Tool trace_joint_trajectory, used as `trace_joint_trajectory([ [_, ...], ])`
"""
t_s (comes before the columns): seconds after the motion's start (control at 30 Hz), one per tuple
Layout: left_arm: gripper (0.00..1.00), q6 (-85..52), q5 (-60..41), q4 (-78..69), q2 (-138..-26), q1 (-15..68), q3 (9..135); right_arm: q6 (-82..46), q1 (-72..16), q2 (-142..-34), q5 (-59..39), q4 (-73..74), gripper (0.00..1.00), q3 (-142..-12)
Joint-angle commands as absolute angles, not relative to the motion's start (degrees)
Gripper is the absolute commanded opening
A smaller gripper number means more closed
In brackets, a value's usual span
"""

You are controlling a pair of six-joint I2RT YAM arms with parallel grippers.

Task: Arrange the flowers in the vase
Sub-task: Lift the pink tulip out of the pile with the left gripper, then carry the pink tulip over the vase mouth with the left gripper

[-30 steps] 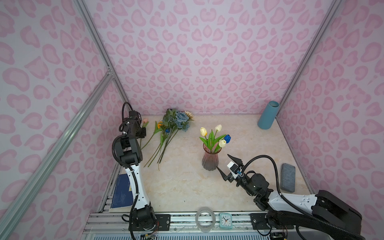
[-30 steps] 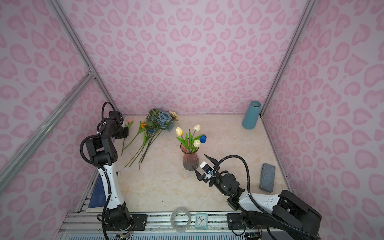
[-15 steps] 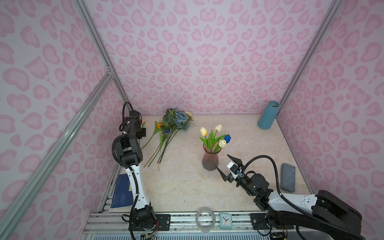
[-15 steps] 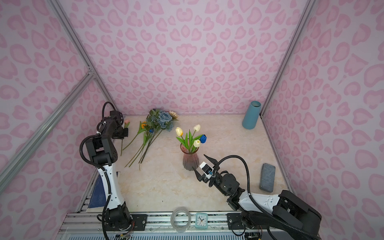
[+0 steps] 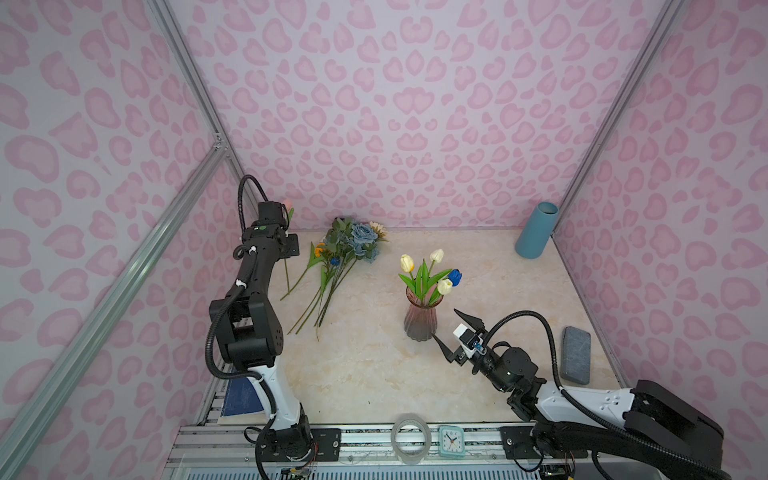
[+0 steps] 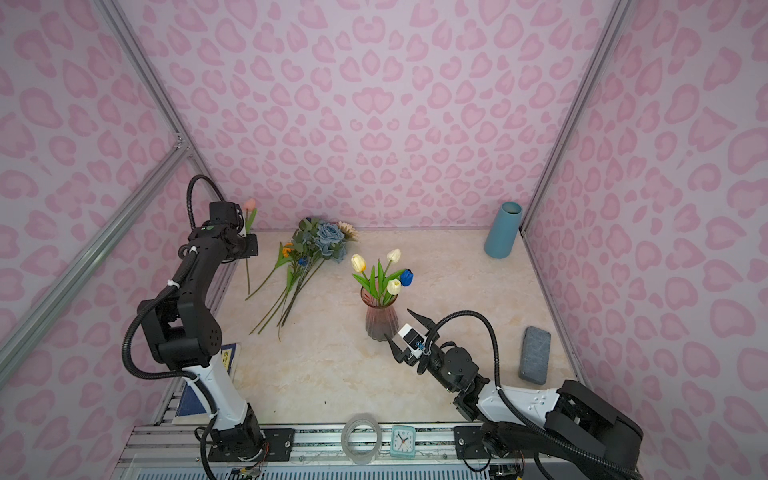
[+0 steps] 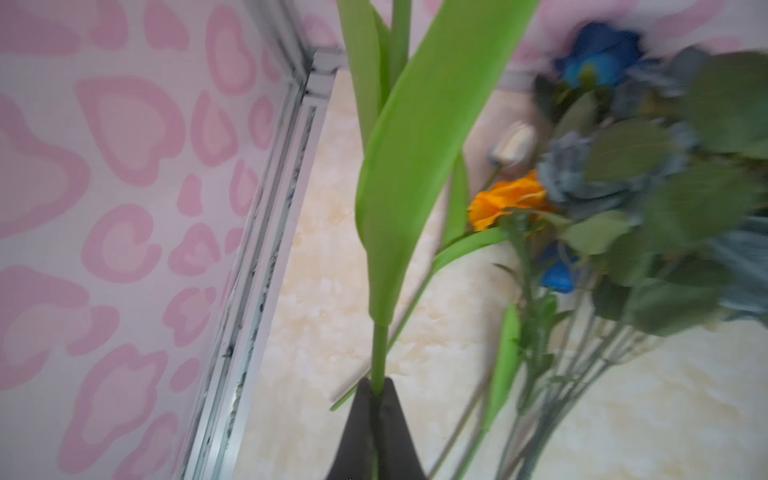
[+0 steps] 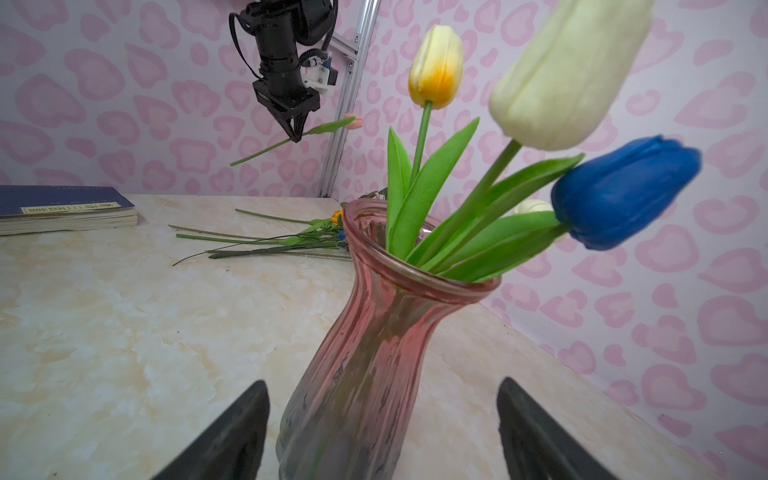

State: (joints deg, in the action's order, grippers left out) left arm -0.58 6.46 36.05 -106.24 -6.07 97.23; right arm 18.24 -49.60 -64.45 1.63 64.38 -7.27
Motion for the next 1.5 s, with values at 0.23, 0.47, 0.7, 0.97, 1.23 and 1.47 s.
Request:
trace_joint_trajectory([
  [0.23,0.03,-8.07,-1.33,3.61,-80.99,3.94,67.16,18.63,-49.75,-65.55,4.33,67.24,0.85,-7.17],
  [0.47,0.03,-6.17,-7.08,-4.07,-71.75,10.94,58.49,18.19,-49.75,-65.37,4.15,67.52,0.85,-7.13],
  [0.7,0.03,-4.99,-14.18,-19.24,-59.05,18.49,44.82,18.56,-49.82,-66.74,4.45,67.58,0.85,-7.48],
  [0.97,0.03,-1.66,-25.89,-22.48,-48.75,21.61,38.07,18.28,-50.31,-67.6,5.16,68.58,0.85,-7.81],
  [1.23,0.03,-7.05,-33.34,-31.84,-50.83,24.83,39.49,18.5,-50.44,-71.63,5.1,72.98,0.85,-7.81],
  [1.47,0.03,-7.47,-35.71,-41.09,-57.82,28.73,42.73,18.9,-50.79,-74.27,6.25,78.23,0.85,-6.79],
])
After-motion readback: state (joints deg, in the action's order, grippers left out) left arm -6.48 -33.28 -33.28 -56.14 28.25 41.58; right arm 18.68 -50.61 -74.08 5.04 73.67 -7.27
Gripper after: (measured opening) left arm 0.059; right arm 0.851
